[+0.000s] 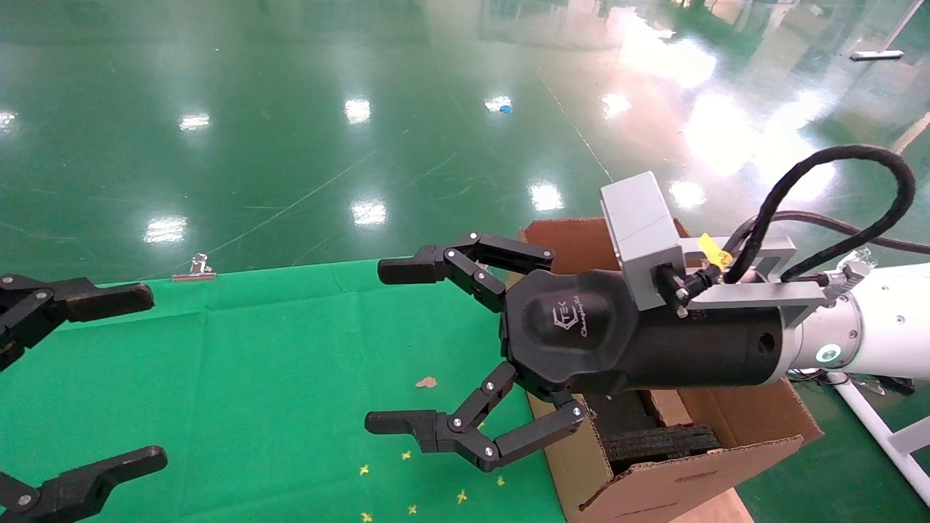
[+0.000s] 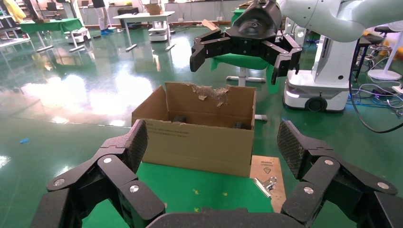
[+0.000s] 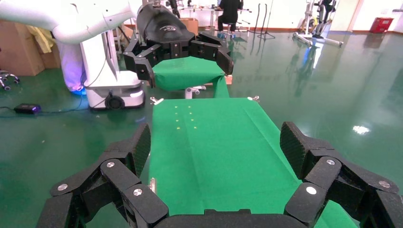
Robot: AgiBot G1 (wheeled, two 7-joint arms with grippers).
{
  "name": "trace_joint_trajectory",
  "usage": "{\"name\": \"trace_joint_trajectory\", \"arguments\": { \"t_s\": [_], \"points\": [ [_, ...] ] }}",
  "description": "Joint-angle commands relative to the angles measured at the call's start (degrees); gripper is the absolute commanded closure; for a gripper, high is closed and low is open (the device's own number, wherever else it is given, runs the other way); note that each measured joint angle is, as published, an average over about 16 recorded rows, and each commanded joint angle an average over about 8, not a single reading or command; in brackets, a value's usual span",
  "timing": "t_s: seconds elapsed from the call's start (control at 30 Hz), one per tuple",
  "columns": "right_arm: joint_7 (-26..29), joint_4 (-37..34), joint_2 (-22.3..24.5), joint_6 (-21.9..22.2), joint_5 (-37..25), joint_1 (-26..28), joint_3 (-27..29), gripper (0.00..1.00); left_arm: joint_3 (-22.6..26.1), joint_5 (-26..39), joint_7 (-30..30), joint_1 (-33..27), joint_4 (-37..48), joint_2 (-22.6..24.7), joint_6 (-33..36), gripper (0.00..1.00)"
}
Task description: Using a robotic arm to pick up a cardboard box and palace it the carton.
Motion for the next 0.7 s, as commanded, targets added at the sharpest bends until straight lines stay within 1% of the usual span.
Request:
{"name": "trace_joint_trajectory", "arguments": {
  "t_s": [0.03,0.7],
  "points": [
    [0.0,0.0,0.0,0.0,0.0,0.0,0.0,0.00,0.0,0.0,0.0,0.0,0.0,0.0,0.0,0.00],
    [0.0,0.0,0.0,0.0,0.0,0.0,0.0,0.00,0.0,0.0,0.0,0.0,0.0,0.0,0.0,0.00]
  ]
}}
